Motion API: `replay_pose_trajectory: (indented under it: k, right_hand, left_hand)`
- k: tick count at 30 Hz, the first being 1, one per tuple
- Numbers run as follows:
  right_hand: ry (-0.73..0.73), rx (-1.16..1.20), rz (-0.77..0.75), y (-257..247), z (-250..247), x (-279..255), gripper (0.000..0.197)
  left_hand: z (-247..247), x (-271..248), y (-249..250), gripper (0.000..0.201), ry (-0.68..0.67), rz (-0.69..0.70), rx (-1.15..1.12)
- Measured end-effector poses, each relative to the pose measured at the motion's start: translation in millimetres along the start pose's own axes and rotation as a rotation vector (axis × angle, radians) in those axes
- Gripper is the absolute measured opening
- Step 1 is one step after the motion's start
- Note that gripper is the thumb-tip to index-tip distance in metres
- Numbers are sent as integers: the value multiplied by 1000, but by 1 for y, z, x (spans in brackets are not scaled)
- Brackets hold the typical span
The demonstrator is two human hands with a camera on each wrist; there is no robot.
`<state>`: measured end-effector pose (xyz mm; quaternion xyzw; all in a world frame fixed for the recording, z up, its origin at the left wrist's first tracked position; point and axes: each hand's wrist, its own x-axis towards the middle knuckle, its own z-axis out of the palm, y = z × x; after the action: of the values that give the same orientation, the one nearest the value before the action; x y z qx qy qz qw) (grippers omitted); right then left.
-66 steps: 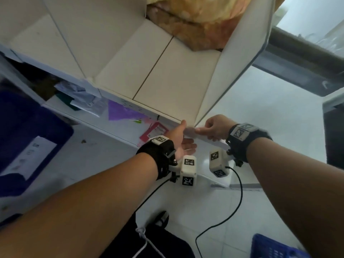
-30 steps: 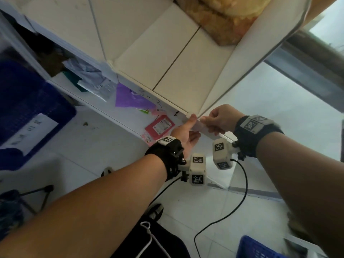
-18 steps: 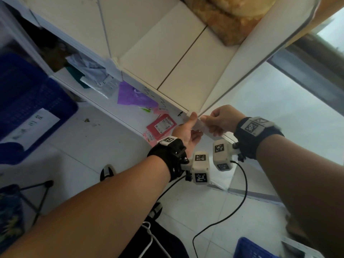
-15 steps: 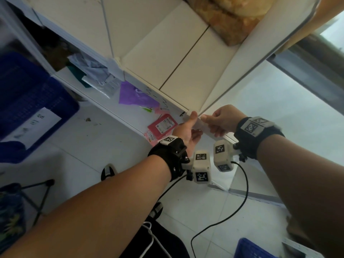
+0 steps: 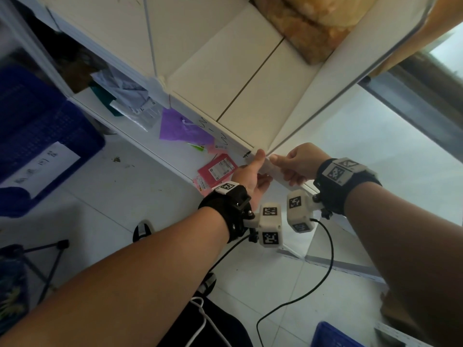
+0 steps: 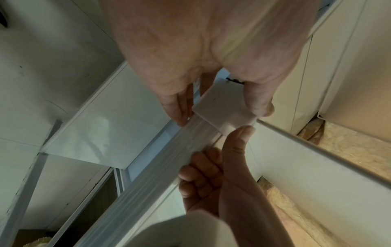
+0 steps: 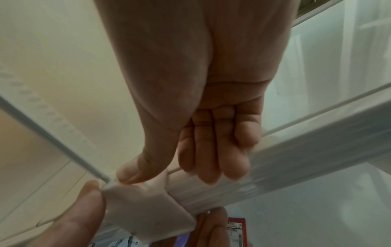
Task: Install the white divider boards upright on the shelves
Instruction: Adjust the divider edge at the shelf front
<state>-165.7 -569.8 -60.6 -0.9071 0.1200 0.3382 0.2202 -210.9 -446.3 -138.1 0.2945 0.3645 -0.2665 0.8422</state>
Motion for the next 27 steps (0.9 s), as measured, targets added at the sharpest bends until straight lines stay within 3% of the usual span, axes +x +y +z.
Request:
replay_pose_trajectory:
  k: [7,20,27]
  right_hand:
    - [-2,-3,18,0,0,3,65]
    - [-103,46,18,1,-8,5,63]
    - [-85,-11,13,-3,-6,3,69]
  left_hand:
    - [0,-3,1,50,-4,0,-9]
    - [-2,-9,9,40,-57,-40,19]
    - [-2,-12,13,55,-71,-62,67]
